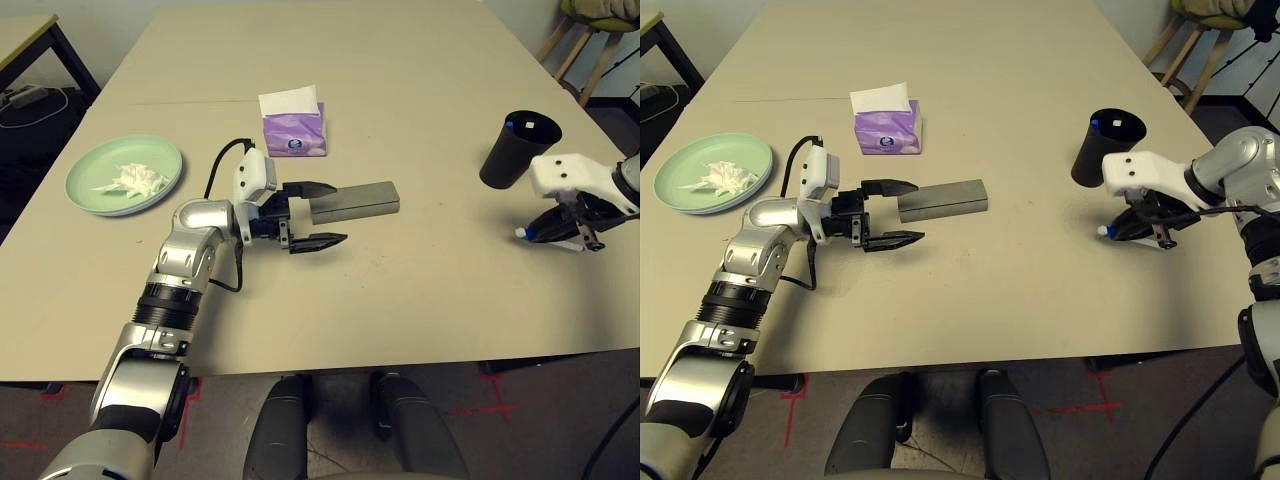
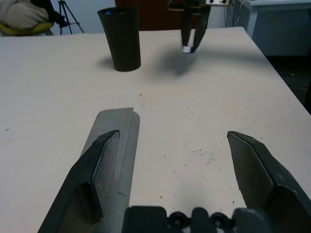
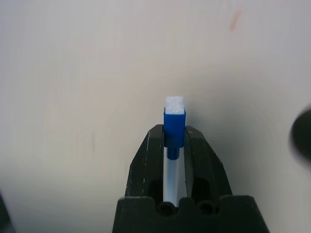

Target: Organize and tidy the items on the table.

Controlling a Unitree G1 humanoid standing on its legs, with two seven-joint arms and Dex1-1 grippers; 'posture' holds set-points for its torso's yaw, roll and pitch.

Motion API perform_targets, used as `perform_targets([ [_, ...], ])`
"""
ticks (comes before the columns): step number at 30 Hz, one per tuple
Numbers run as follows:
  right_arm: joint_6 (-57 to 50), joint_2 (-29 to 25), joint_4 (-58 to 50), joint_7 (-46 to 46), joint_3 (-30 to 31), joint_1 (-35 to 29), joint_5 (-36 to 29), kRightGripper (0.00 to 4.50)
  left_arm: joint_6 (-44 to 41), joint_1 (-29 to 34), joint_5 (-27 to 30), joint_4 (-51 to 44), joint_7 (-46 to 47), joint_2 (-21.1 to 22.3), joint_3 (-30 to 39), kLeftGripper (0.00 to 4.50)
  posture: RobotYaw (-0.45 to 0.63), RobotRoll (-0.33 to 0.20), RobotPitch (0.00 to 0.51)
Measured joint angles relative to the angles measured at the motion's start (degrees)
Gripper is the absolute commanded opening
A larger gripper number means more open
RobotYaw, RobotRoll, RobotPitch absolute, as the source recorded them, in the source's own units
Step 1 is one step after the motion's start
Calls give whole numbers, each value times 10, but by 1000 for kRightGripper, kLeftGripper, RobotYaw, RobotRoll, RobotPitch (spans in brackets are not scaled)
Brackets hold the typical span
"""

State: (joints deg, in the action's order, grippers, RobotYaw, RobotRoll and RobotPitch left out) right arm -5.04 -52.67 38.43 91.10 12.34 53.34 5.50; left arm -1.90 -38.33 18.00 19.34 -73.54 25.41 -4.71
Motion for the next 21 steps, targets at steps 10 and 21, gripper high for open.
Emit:
perform_targets([
  [10,-231,160,-210,-219,-203,-81,-201,404,6,-10,0,16,3,-4,0,4500,98,0,146],
  [21,-150,304,-277,-539,-354,-100,-279,404,1,-5,0,10,7,-2,0,4500,94,0,137],
])
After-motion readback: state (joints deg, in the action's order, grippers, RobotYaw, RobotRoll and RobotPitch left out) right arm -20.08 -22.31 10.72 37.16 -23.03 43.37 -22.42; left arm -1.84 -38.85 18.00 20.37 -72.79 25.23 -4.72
